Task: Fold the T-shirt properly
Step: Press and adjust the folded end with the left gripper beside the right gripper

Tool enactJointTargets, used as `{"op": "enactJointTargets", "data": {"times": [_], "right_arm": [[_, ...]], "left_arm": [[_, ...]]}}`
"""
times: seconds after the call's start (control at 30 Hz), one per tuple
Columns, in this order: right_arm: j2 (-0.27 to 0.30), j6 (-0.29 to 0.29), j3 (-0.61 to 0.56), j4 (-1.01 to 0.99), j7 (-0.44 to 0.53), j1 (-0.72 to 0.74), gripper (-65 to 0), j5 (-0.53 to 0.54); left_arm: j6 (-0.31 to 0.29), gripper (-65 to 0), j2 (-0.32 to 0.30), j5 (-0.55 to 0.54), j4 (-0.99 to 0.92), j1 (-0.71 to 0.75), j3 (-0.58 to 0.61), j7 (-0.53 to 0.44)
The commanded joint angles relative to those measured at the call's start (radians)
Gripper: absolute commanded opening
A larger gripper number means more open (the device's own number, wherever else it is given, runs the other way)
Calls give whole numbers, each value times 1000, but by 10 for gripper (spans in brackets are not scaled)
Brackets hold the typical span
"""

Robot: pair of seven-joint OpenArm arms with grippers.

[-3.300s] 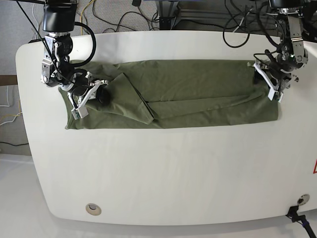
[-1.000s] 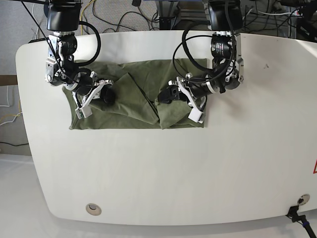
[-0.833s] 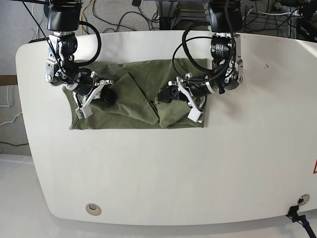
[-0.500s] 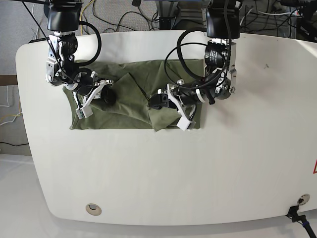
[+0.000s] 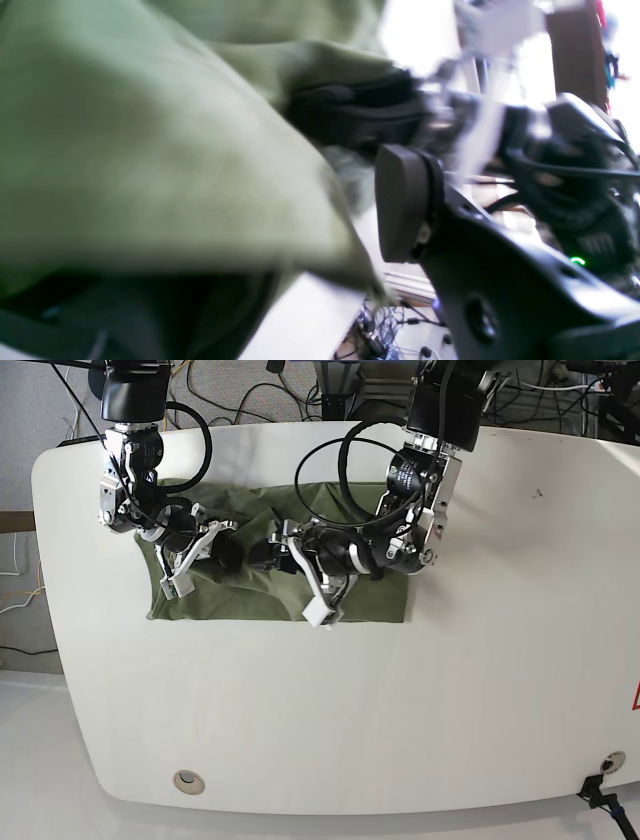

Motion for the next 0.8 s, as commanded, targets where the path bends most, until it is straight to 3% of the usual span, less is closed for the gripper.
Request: {"op": "enactJointTargets", "data": {"times": [0.0,0.23,0.37,0.47,0.57,0.77], "right_arm": [[5,-13,-2,1,-48,1,-650,-47],[5,-13,-4,1,-48,-1,-650,-47],[5,-13,-4,1,-48,-1,-650,-47],[6,-13,-2,1,-48,-1,-650,-47],[11,-13,1,7,-50,4,-650,-45],[5,-13,2,66,-56,20,-650,-39]], "left_arm": [[-9,-321,19,-22,42,-17,11,-15],[-12,-321,12,-20,143,-12,37,-15],[-12,-321,-35,-20,195,-11,38,-15],[-12,-321,-123,18,218,-14,34,-15],[-14,-321,-201,143,234,-11,35,-28],[-14,-321,-356,310,198,57,38,-200]]}}
